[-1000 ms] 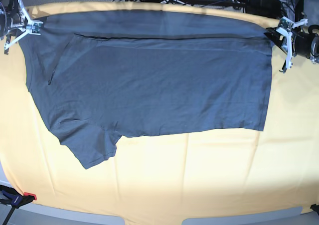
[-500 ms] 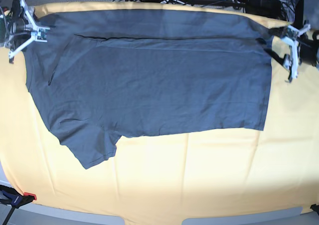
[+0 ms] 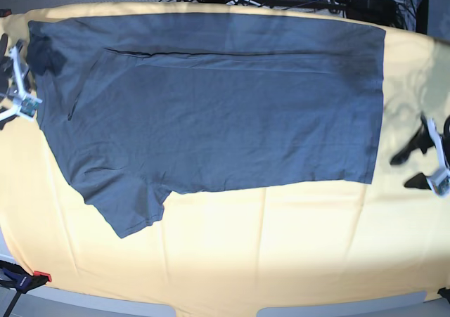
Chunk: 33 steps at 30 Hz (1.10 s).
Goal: Fold the T-shirt properly
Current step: 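Move both grippers to the hem corners of the shirt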
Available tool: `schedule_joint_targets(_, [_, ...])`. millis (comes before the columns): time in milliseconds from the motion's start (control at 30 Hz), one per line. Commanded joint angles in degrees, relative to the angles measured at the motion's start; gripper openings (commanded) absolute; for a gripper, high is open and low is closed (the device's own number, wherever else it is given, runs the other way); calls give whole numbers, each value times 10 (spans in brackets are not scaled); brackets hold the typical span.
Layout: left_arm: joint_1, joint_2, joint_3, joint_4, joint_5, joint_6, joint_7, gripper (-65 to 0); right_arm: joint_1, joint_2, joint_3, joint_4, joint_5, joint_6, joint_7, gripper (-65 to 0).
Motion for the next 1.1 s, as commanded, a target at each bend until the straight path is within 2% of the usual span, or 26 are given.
schedule_joint_targets(0, [-23, 2, -9, -35, -24, -3, -1, -296, 4, 11, 18, 0, -5, -9, 9, -337])
schedule_joint_targets(67, [-36, 40, -9, -111, -61, -17, 17, -296, 4, 10, 32, -5, -17, -18, 24, -337])
schedule_joint_targets(167, [-51, 99, -9, -225, -106, -57, 29, -296, 4, 8, 35, -7, -54, -40, 47, -337])
schedule_joint_targets(300, [-62, 174, -9, -342, -124, -57, 40, -296, 4, 5, 35, -7, -64, -50, 52, -337])
schedule_joint_targets(433, [-62, 235, -9, -389, -124, -57, 71, -296, 4, -8, 35, -7, -65, -52, 56, -337])
schedule_joint_targets(633, [-62, 308, -8, -391, -129, -57, 166, -296, 4, -30, 35, -7, -65, -52, 56, -337])
schedule_joint_targets(800, [-62, 341, -8, -390, -202, -57, 288, -296, 4, -38, 35, -7, -66, -52, 56, -337])
schedule_joint_targets(967, [-63, 334, -8, -383, -280, -57, 380, -296, 5, -42, 35, -7, -66, -52, 71, -337])
schedule_joint_targets(1067, [-68, 327, -8, -378, -314, -57, 413, -297, 4, -49, 35, -7, -65, -52, 84, -337])
